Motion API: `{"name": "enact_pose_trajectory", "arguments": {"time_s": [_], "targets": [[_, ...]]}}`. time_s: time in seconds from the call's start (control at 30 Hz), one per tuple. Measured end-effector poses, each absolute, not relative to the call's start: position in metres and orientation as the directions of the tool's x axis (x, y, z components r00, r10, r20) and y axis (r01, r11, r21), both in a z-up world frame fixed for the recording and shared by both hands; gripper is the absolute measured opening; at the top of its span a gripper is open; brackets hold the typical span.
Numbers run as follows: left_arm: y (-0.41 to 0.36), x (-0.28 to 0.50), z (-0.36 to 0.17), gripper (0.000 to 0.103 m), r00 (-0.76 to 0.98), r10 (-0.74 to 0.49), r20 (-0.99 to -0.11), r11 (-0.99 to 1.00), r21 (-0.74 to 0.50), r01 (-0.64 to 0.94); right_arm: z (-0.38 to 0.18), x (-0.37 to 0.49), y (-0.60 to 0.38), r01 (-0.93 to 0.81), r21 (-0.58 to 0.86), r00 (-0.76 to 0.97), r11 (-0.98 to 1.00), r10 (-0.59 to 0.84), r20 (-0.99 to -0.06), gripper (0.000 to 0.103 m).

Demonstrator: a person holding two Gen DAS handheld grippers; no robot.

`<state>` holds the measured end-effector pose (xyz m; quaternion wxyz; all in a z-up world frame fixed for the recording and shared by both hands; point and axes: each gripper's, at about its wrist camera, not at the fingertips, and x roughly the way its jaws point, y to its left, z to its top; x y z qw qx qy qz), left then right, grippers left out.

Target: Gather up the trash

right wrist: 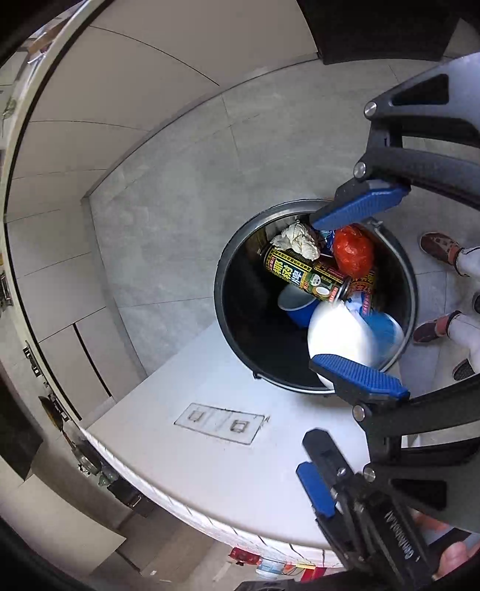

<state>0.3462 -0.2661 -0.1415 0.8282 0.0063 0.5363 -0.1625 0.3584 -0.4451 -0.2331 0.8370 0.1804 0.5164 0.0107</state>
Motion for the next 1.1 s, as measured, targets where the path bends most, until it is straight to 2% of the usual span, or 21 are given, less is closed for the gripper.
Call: {"name": "enact_pose_trajectory", "arguments": {"time_s": [0.27,0.43,0.57,0.63,0.7,0.83,0.93,1.1], "targets": [[-0.234,0.300,-0.080,0.069,0.451,-0.294,-0.843,0.938,-0.164,0.305,-0.186,0.309,-0.427,0.164,0.302,0.498,0.939,0.185,-0.847,0.072],[-0.196,0.254,-0.046,0.077,0.521,-0.279,-0.807,0.941,-0.122,0.316,-0.139,0.245,-0.398,0.167,0.224,0.540,0.960,0.101,-0.835,0.072],[-0.165,0.213,-0.025,0.077,0.603,-0.223,-0.766,0.958,-0.057,0.282,-0.099,0.199,-0.375,0.163,0.245,0.630,0.956,0.090,-0.771,0.081],[-0.152,0.192,-0.016,0.077,0.660,-0.176,-0.731,0.972,-0.024,0.232,-0.082,0.179,-0.360,0.110,0.225,0.676,0.968,0.093,-0.731,0.081],[-0.144,0.170,-0.010,0.080,0.702,-0.119,-0.702,0.985,0.003,0.170,-0.070,0.159,-0.345,0.037,0.190,0.713,0.981,0.107,-0.693,0.086],[-0.133,0.126,0.000,0.081,0.720,-0.104,-0.687,0.994,-0.053,0.094,-0.050,0.115,-0.327,-0.055,0.098,0.745,0.994,0.106,-0.658,0.087],[-0.137,0.110,0.008,0.082,0.704,-0.116,-0.701,0.993,-0.073,0.091,-0.032,0.081,-0.326,-0.066,0.104,0.766,0.992,0.117,-0.632,0.096],[-0.141,0.091,0.017,0.087,0.750,-0.106,-0.653,0.994,-0.060,0.088,-0.013,0.049,-0.328,-0.050,0.102,0.814,0.994,0.100,-0.572,0.097]]}}
